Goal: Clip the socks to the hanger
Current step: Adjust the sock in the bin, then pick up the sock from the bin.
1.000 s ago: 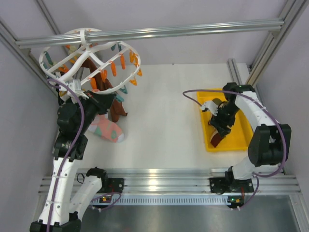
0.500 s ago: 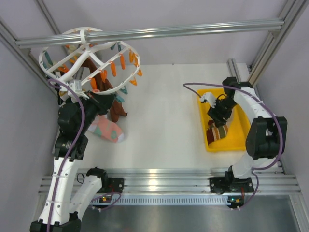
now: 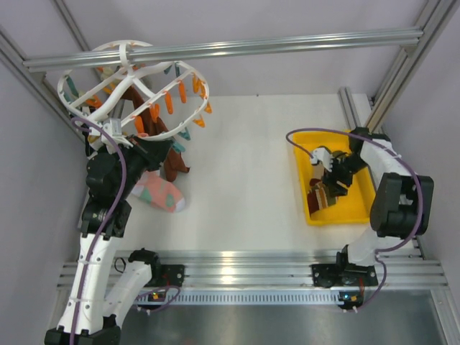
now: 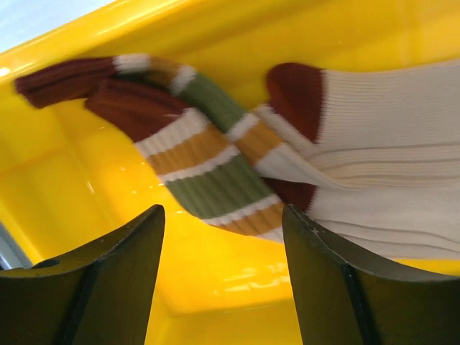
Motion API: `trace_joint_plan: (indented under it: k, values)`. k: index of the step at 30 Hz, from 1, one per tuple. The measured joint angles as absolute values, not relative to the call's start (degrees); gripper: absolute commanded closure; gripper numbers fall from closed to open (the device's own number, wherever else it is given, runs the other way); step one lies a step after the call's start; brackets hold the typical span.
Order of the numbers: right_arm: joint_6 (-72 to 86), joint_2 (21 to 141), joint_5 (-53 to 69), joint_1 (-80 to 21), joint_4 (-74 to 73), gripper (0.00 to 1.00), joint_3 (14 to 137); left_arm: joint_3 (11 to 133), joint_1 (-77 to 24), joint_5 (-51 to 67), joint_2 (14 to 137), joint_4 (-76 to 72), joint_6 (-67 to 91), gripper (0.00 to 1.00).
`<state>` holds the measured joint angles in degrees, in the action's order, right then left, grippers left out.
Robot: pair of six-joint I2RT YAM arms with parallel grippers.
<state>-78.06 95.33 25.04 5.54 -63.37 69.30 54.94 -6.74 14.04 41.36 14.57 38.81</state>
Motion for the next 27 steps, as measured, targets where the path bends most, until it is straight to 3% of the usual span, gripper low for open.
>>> trace_joint_plan:
  k: [8,19,21,22,24,27]
  values:
    - [-87.09,84.25,28.93,5.74,-53.60,0.36,53.47,54.94,-6.74,14.06,41.39,14.59,38.81,1.00]
    - [-91.15,83.20,30.09,3.84,-43.00,0.41,47.20,54.94,-6.74,14.06,41.41,14.57,38.83,1.00]
    - [-91.81,83.20,30.04,3.38,-42.50,0.51,46.63,54.94,-6.74,14.06,41.41,14.59,38.81,1.00]
    - [-92.40,83.20,29.89,3.20,-42.22,0.64,46.30,54.94,-6.74,14.06,41.41,14.59,38.83,1.00]
    - [-93.17,83.18,29.65,3.09,-41.54,0.79,45.47,54.94,-6.74,14.06,41.41,14.59,38.83,1.00]
    - [-93.47,83.00,29.04,3.16,-41.52,0.92,44.95,54.94,-6.74,14.06,41.43,14.59,38.81,1.00]
